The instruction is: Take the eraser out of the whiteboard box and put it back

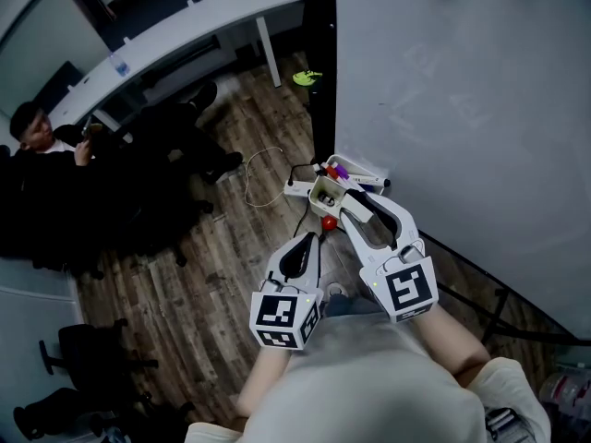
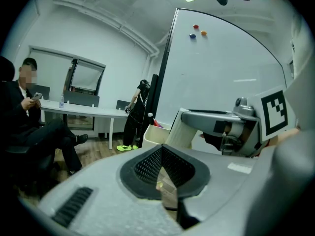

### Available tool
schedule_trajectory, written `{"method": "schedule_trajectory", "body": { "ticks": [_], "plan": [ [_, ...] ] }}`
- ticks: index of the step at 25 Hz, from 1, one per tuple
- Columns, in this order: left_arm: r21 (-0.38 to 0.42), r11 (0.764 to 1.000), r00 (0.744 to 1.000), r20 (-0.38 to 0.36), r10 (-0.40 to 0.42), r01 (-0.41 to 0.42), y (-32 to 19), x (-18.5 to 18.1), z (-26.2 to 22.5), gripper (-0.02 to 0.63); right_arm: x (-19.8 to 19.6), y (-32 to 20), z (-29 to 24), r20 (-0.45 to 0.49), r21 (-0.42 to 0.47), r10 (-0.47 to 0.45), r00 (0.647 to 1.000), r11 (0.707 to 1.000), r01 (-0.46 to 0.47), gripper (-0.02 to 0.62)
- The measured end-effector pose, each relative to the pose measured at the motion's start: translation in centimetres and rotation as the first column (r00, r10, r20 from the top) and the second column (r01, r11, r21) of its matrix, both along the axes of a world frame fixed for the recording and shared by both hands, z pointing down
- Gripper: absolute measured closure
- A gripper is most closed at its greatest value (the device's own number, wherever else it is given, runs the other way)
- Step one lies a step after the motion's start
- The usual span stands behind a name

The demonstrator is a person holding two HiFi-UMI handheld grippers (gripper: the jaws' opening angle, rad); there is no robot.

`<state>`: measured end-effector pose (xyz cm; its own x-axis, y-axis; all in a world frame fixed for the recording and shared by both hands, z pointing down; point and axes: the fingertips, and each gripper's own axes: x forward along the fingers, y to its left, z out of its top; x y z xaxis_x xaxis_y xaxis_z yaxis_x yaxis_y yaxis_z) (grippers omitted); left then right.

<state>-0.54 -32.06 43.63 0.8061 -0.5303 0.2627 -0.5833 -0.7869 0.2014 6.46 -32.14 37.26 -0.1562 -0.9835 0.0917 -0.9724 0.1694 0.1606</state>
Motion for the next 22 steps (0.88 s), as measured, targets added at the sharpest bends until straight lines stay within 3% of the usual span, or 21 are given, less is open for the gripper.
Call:
{"method": "schedule_trajectory", "body": {
  "ticks": [22],
  "plan": [
    [-0.015, 1.000, 1.000, 0.007, 0.007, -0.007, -0.6, 1.0, 0.2, 0.601, 0.5, -1.1, 4.8, 0.010, -0.131, -0.010, 1.000, 0.991, 0.011, 0.426]
  ]
}}
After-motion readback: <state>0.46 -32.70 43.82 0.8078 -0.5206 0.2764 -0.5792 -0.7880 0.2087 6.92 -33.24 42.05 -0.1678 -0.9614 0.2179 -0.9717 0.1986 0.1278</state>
